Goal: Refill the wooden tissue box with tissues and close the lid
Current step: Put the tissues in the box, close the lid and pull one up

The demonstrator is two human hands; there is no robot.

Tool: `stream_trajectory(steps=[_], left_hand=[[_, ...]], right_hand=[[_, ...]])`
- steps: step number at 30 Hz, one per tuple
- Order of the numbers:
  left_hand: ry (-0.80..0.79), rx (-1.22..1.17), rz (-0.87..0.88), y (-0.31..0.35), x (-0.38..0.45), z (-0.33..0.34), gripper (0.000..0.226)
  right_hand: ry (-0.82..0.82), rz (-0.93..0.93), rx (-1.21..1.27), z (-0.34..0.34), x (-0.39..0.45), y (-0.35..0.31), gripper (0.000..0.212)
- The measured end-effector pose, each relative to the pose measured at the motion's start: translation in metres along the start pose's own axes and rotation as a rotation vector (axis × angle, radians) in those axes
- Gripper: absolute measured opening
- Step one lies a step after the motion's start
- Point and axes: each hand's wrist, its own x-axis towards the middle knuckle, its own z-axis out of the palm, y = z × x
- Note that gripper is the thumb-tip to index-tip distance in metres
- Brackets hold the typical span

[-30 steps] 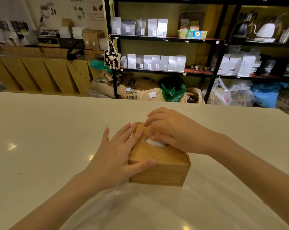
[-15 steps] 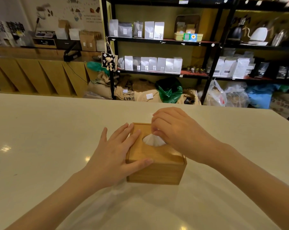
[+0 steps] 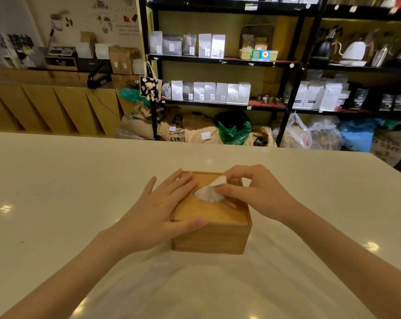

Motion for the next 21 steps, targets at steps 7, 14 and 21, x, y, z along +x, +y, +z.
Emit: stream_trajectory(steps=[7,14,21], left_hand=[[0.009,-0.052,-0.007,0.001,-0.001,-0.001,0.091],[-0.001,-0.036,-0.039,0.003,0.006,-0.01,0.088],[-0.082,0.018,-0.076,0.012,0.012,-0.025,0.094]], right_hand=[[0.041,-0.115,-0.076,0.005,-0.006,-0.002,0.012],[0.08,-0.155,-0.09,0.013,-0.01,0.001,0.01],[0.107,-0.2,-0.085,0.012,-0.009,0.001,0.013]])
